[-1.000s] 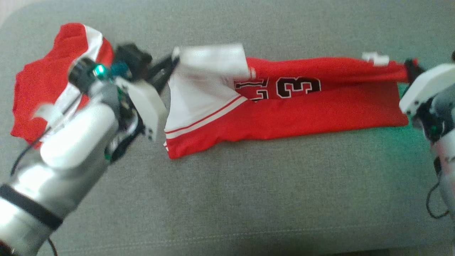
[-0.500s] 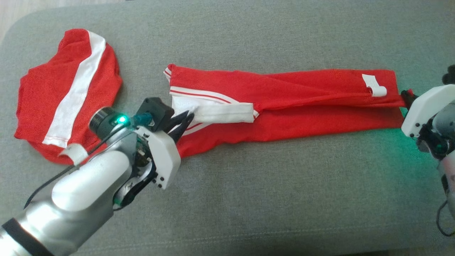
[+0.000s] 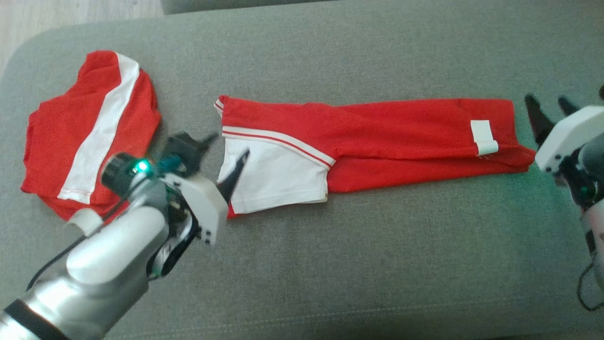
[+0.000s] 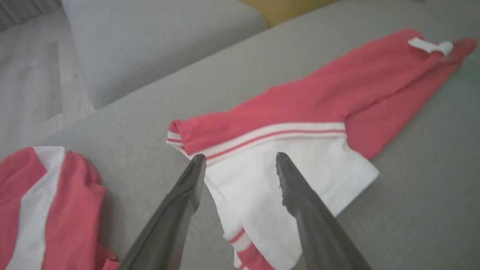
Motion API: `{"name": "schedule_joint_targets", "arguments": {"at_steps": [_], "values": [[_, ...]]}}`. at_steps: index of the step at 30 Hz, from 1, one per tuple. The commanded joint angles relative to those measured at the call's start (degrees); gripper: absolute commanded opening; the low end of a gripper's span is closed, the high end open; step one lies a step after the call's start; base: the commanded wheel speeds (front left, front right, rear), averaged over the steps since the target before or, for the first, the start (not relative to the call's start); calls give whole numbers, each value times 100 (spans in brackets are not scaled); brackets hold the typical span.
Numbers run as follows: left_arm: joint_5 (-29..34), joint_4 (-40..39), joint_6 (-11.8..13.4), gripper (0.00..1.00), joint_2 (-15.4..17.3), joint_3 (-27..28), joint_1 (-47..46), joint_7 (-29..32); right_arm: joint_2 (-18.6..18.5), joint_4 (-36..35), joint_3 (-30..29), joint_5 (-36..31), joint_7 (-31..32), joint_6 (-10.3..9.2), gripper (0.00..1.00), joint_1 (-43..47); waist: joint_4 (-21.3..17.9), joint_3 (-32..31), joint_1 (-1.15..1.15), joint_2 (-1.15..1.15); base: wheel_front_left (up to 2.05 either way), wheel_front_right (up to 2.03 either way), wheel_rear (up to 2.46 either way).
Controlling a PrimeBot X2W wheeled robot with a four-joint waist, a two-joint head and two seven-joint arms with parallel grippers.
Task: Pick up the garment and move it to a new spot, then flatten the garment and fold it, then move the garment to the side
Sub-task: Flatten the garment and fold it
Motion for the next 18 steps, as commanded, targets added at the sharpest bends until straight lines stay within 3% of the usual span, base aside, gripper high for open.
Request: {"name": "schedule_joint_targets", "arguments": {"at_steps": [1, 6, 10, 13, 18], "values": [[-65, -72, 138, 100, 80, 415, -237, -227, -8, -312, -12, 12, -210, 37, 100, -8, -12, -68, 0, 0, 0, 0, 0], [-142, 59, 791, 100, -113, 1128, -140, -1125, 177, -1031, -144, 226, -999, 37, 100, 195, -37, -234, 0, 0, 0, 0, 0], [-124, -136, 1227, 100, -358, 1929, 168, -1288, 124, -1642, 12, -111, -1748, 37, 100, 505, -21, -311, 0, 0, 0, 0, 0], [203, -557, 1304, 100, -619, 2572, 647, -1294, 260, -1937, -98, -426, -2216, 37, 100, 761, -7, -357, 0, 0, 0, 0, 0], [762, -907, 1113, 100, -1117, 3267, 1646, -1296, 669, -2259, -271, -1044, -2591, 37, 100, 1316, 24, -502, 0, 0, 0, 0, 0]]}}
